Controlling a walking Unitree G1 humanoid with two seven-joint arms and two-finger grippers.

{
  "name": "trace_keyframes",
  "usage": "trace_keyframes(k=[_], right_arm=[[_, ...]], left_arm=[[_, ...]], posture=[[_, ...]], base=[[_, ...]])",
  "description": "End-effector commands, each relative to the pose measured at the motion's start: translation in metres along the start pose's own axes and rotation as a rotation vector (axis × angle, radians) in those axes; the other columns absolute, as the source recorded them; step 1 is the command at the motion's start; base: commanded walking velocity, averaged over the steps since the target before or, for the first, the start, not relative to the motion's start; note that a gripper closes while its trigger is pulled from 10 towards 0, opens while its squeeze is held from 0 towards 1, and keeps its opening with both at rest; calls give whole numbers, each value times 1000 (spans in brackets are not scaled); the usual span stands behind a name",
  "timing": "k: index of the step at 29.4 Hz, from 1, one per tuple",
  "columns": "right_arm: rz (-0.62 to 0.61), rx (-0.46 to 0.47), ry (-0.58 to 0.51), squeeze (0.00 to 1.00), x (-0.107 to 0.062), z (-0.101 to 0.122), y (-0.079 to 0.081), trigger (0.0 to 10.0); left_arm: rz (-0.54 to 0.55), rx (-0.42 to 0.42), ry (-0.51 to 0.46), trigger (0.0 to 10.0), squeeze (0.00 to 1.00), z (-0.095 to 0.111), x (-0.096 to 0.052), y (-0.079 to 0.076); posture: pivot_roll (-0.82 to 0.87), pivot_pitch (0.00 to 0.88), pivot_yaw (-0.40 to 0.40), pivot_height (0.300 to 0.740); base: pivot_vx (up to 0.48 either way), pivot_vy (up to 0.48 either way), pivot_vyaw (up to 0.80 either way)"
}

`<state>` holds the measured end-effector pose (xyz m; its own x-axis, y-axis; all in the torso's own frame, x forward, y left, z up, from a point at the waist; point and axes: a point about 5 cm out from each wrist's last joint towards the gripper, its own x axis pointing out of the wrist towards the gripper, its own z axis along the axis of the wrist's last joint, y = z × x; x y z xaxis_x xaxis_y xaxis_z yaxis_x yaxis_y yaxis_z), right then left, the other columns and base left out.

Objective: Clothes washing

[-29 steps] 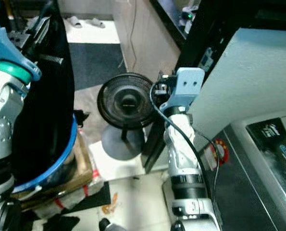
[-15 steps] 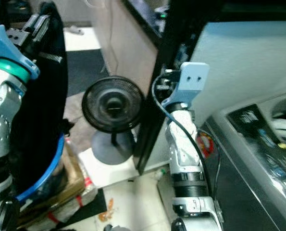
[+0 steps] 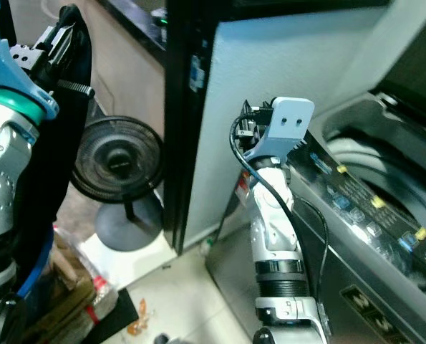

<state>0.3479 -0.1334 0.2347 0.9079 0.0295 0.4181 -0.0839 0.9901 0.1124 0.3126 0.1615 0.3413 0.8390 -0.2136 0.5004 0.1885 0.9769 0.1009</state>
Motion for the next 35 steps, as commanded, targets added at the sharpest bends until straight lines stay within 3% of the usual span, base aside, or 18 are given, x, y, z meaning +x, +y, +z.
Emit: trace_keyframes(k=[1, 35], right_arm=[[-32, -10, 5, 0, -1, 0, -10, 10000], [-40, -11, -11, 0, 0, 4, -10, 10000]], left_arm=[[-40, -1, -34, 10000, 0, 7, 1, -9], [-42, -3, -26, 10000, 0, 4, 2, -10]], posture=[[25, 34, -15, 740], [24, 22, -9, 740]], base=[[0, 0, -800], [0, 0, -800]])
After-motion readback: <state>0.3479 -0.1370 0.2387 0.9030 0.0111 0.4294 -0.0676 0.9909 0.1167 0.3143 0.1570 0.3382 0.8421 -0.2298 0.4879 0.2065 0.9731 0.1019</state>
